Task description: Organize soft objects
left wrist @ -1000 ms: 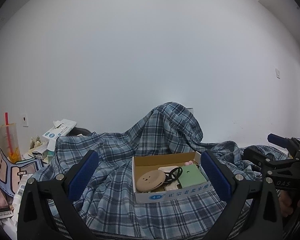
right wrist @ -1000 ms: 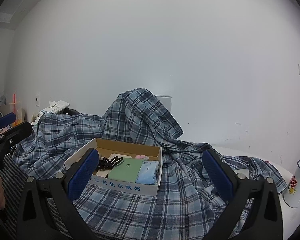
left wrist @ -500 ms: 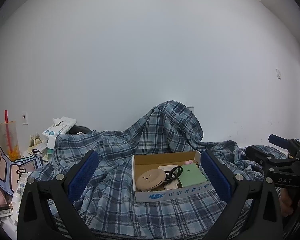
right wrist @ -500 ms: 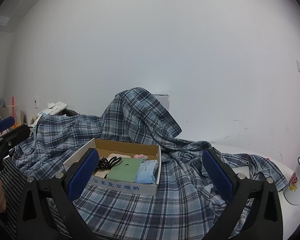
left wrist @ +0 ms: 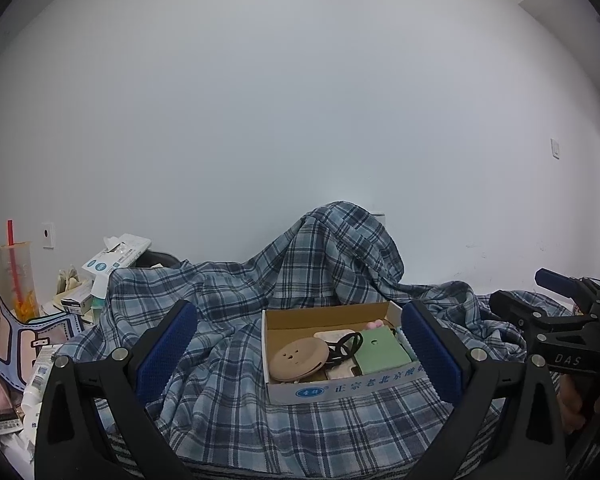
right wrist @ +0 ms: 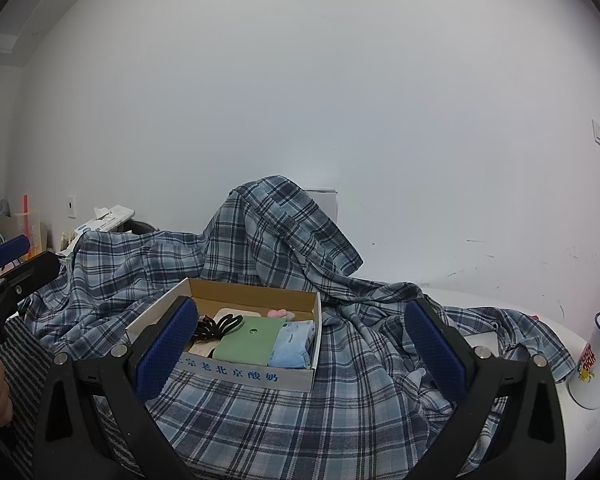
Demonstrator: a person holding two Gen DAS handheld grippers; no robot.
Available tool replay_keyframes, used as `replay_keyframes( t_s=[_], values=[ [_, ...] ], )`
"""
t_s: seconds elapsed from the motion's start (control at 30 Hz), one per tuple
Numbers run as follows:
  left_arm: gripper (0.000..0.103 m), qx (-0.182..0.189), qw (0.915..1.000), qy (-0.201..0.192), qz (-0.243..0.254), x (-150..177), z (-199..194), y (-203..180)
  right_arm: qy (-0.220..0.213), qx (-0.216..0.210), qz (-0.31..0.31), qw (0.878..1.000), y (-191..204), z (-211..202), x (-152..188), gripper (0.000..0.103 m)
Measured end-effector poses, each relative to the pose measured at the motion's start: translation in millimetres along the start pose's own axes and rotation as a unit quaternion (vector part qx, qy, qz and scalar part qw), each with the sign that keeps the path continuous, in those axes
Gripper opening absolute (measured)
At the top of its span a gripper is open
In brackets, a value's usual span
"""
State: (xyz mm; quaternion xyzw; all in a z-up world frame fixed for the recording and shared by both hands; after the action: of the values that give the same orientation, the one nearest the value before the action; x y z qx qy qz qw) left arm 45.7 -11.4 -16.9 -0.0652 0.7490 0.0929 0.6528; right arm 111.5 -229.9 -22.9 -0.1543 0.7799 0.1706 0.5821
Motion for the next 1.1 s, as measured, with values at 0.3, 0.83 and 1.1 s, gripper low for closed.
replay_keyframes(
  t_s=[0.3, 0.83, 1.1],
  values=[
    [0.103, 0.001, 1.0000, -0.002, -0.002, 0.2, -0.9, -0.6, -0.001, 0.002, 0.005, 1.000, -1.7, -0.4, -0.2, 0.103],
    [0.103, 0.000, 1.0000, -0.003, -0.008, -1.2, -1.6, -1.5, -0.005, 0.003, 0.009, 1.000, -3.2, -2.0, -0.3, 0.103],
    [0.103, 0.000, 1.0000, -0.004, -0.008, -1.6, -2.2, -1.2, -0.004, 0.003, 0.011, 1.000, -3.5, -1.4, 0.2, 0.103]
  ],
)
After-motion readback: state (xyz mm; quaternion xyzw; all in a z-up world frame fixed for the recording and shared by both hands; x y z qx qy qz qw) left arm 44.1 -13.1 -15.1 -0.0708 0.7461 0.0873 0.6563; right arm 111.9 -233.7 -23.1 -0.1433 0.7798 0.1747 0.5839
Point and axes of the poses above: each gripper's, at about its wrist camera, not at the fingertips, and z roughly the way its jaws point, y to its left, x to its underside, the point moved 5 cm from there along z, roughly the way its jaws point, and after that the axes turned 11 degrees about -x, right-handed, at the moved point
